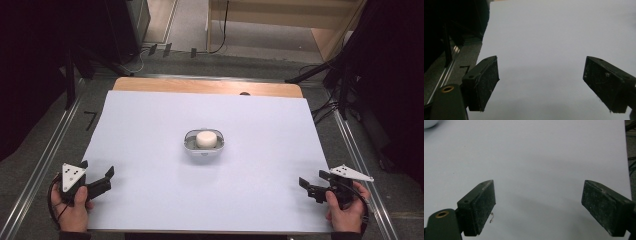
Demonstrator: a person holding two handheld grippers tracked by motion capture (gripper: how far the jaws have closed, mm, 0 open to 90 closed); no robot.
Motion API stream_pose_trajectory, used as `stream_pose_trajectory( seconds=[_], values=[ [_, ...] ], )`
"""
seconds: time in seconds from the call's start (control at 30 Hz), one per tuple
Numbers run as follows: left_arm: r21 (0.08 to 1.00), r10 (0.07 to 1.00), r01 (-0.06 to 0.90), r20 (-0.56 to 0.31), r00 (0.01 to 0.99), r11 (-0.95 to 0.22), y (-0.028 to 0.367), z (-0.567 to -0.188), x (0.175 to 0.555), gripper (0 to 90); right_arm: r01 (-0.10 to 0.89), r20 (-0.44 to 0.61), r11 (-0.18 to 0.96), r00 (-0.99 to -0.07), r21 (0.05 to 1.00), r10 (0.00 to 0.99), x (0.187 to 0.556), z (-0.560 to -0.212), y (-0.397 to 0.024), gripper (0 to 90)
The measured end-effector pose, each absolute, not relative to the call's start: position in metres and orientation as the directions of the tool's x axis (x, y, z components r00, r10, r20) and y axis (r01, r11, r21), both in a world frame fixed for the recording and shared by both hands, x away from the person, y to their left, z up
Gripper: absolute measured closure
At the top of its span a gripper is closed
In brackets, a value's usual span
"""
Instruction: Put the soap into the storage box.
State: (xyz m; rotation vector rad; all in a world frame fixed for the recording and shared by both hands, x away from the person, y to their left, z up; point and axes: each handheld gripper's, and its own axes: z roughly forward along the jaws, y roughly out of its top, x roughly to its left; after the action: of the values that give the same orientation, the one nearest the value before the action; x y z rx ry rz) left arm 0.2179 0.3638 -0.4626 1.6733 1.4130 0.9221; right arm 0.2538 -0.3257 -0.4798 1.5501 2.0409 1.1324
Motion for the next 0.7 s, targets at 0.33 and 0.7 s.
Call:
stream_pose_trajectory(
  seconds=[0.33,0.7],
  values=[
    [0.885,0.989,0.452,0.059,0.133,-0.114,0.364,-0.463,0.218,13.9,0.646,0.205,0.051,-0.314,0.761,0.927,0.247,-0.484,-0.344,12.8],
    [0.883,0.989,0.454,0.061,0.133,-0.115,0.363,-0.463,0.218,13.9,0.641,0.216,0.020,-0.287,0.767,0.933,0.246,-0.488,-0.355,13.0]
  ],
)
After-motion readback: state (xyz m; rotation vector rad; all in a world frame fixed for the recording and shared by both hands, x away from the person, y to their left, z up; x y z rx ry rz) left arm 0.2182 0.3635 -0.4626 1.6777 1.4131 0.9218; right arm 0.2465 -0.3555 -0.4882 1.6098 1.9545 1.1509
